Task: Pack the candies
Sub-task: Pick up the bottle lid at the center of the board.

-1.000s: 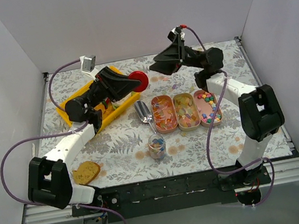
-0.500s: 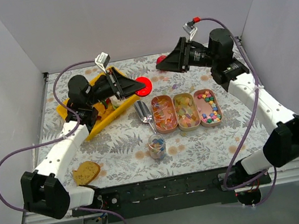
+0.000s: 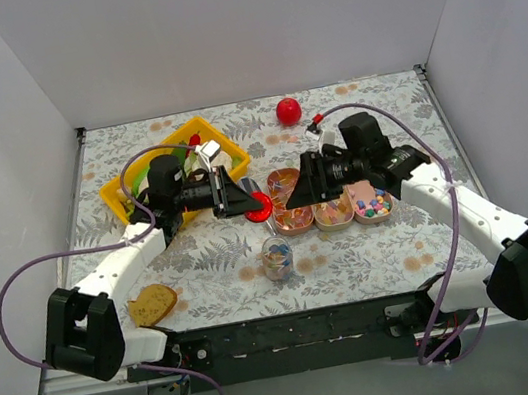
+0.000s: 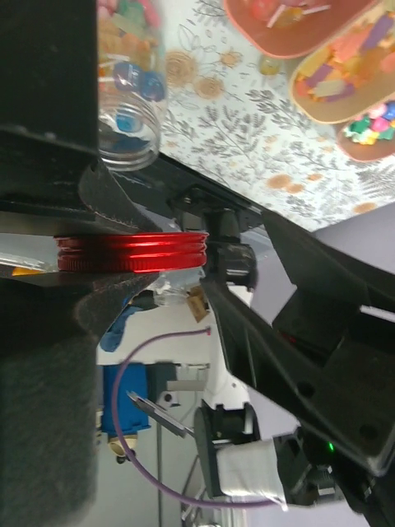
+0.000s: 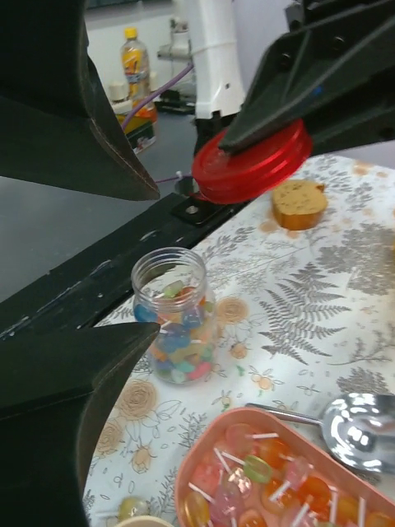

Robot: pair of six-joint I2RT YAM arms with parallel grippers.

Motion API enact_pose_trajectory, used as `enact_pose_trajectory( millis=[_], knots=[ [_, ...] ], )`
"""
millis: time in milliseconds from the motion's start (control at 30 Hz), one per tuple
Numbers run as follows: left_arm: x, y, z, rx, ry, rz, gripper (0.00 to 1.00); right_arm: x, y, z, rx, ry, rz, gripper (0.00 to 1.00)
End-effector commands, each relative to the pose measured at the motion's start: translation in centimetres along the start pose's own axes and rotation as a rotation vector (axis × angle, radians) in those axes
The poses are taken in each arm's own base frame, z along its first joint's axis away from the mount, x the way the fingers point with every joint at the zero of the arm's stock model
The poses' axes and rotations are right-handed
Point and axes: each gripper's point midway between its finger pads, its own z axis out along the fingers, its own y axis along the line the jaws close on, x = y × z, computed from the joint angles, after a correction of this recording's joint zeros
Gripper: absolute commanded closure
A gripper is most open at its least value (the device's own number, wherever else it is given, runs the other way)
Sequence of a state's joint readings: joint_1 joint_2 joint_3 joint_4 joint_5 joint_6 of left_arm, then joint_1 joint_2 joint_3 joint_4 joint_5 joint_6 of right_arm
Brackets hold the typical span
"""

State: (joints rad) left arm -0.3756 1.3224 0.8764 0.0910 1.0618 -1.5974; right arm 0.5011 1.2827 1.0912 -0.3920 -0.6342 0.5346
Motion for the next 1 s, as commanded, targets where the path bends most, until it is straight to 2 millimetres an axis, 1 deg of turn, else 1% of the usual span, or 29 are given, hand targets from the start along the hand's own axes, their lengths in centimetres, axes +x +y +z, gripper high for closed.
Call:
enact_pose_trajectory(
  millis=[0,67,200,267,433,600,700,800,833,900,933,967],
  knots=[
    [2.4,0.3,-0.5,0.032,0.076,0.099,1.0,2.1,1.7,-0.6,-0.043,0.027,-0.108,0.32],
    [2.8,0.9,-0.5,0.017,0.072,0.096,1.0,2.7,2.1,-0.3,-0.06,0.039,-0.122,0.33],
    [3.3,1.0,-0.2,0.03,0.099,0.102,1.0,3.4,2.8,0.4,-0.106,0.072,-0.136,0.36],
    [3.4,0.6,-0.1,0.041,0.107,0.109,1.0,3.2,3.5,0.9,-0.13,0.059,-0.163,0.36],
    [3.7,-0.5,-0.1,0.077,0.122,0.124,1.0,2.9,3.6,1.9,-0.156,0.046,-0.181,0.36],
    [4.6,-0.7,0.1,0.107,0.16,0.099,1.0,2.8,3.8,3.0,-0.19,0.045,-0.204,0.36],
    [4.9,-1.1,0.2,0.13,0.173,0.106,1.0,3.0,3.7,3.4,-0.201,0.061,-0.203,0.37],
    [5.1,-1.1,0.2,0.135,0.181,0.098,1.0,2.6,4.4,3.3,-0.233,0.033,-0.214,0.39],
    [5.2,-1.2,0.3,0.14,0.183,0.102,1.0,2.4,4.7,3.4,-0.249,0.022,-0.22,0.45],
    [5.2,-1.4,0.3,0.147,0.182,0.105,1.0,2.6,4.8,3.4,-0.261,0.035,-0.198,0.52],
    [5.2,-1.4,0.3,0.147,0.18,0.11,1.0,2.6,4.9,3.5,-0.267,0.039,-0.194,0.64],
    [5.2,-1.3,0.3,0.144,0.18,0.103,1.0,2.8,4.9,3.5,-0.272,0.046,-0.19,0.7]
  ],
)
